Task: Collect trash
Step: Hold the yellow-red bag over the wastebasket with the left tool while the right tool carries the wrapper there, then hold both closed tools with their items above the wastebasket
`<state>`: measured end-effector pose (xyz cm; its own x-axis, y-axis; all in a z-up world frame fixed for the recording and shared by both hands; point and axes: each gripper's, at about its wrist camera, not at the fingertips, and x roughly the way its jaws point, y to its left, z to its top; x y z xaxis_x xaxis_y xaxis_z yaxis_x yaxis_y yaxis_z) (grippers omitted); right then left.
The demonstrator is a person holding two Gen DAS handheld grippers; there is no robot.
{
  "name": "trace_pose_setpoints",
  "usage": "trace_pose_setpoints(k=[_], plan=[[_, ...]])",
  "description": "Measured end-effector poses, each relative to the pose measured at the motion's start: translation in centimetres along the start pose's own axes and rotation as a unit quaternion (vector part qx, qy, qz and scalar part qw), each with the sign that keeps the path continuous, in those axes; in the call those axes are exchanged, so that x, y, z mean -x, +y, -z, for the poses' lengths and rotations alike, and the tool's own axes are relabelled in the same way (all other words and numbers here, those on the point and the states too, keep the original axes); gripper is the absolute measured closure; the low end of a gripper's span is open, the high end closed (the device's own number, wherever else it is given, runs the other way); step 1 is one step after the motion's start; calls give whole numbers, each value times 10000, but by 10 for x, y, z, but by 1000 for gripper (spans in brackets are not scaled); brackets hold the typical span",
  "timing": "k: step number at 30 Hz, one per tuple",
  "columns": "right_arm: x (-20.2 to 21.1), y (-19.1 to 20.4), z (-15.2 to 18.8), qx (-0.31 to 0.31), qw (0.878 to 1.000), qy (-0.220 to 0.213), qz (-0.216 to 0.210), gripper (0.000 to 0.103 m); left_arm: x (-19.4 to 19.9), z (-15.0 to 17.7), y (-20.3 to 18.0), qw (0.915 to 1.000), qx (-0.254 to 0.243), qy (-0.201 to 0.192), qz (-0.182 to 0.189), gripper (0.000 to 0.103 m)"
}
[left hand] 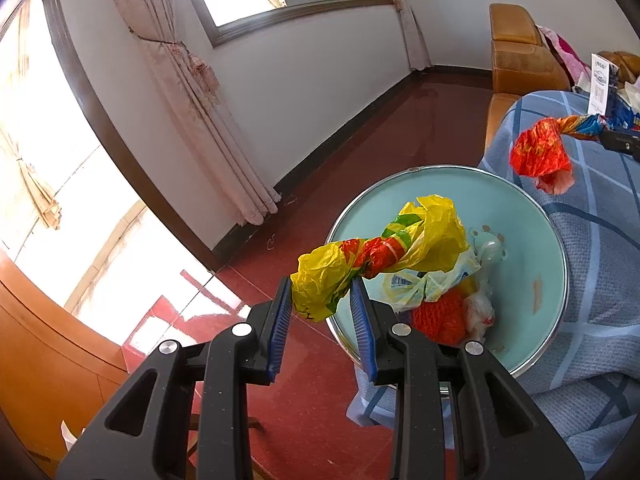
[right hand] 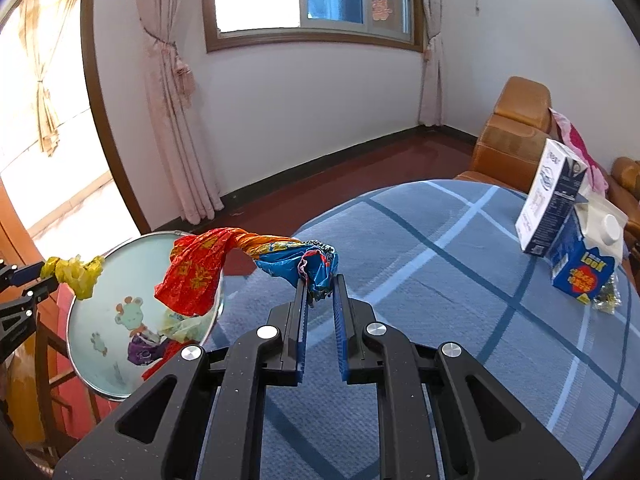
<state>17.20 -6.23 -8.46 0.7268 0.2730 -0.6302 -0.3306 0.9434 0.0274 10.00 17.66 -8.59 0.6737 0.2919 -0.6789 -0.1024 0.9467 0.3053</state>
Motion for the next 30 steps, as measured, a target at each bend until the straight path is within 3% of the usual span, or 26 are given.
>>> trace_pose_setpoints(k=[30], plan=[[1,28,-6,336,9992,-41,-196,90,2,1,2,9999,92,-77,21,73]])
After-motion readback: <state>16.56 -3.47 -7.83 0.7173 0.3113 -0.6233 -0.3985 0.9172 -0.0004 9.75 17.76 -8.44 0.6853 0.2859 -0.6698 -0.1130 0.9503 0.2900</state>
